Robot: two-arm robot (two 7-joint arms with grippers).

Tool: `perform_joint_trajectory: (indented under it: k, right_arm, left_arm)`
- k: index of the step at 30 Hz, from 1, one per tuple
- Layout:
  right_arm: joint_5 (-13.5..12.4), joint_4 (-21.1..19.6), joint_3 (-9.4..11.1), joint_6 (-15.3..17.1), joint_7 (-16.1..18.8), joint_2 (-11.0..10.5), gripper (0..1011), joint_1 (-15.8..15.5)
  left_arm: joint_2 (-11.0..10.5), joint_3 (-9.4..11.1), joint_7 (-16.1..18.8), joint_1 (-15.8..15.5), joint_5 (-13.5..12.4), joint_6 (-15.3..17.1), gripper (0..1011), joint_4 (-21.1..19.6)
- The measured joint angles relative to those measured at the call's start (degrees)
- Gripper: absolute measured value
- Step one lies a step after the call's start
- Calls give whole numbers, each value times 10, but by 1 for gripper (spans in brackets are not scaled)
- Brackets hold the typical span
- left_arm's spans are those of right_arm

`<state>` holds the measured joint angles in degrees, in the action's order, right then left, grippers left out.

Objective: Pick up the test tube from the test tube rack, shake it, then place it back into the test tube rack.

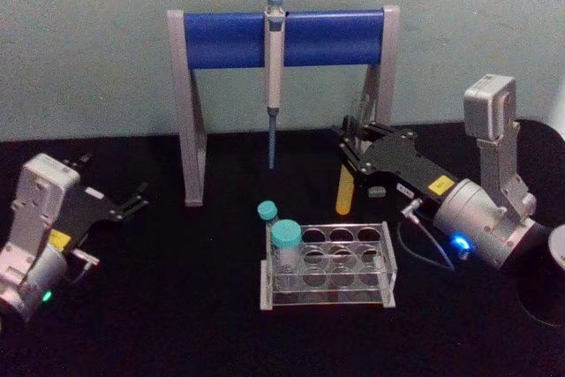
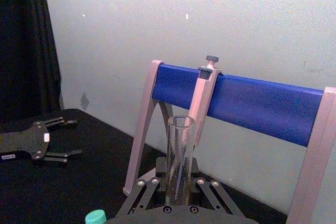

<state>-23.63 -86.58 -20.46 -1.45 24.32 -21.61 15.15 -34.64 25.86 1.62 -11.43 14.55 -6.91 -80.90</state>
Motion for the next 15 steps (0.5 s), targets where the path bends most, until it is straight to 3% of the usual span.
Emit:
perform_joint_trajectory:
  k: [15]
  right_arm:
    - [-1, -21, 4, 1, 2, -5, 229, -9]
  left_arm:
    - [0, 0, 0, 0, 0, 0, 1010, 0]
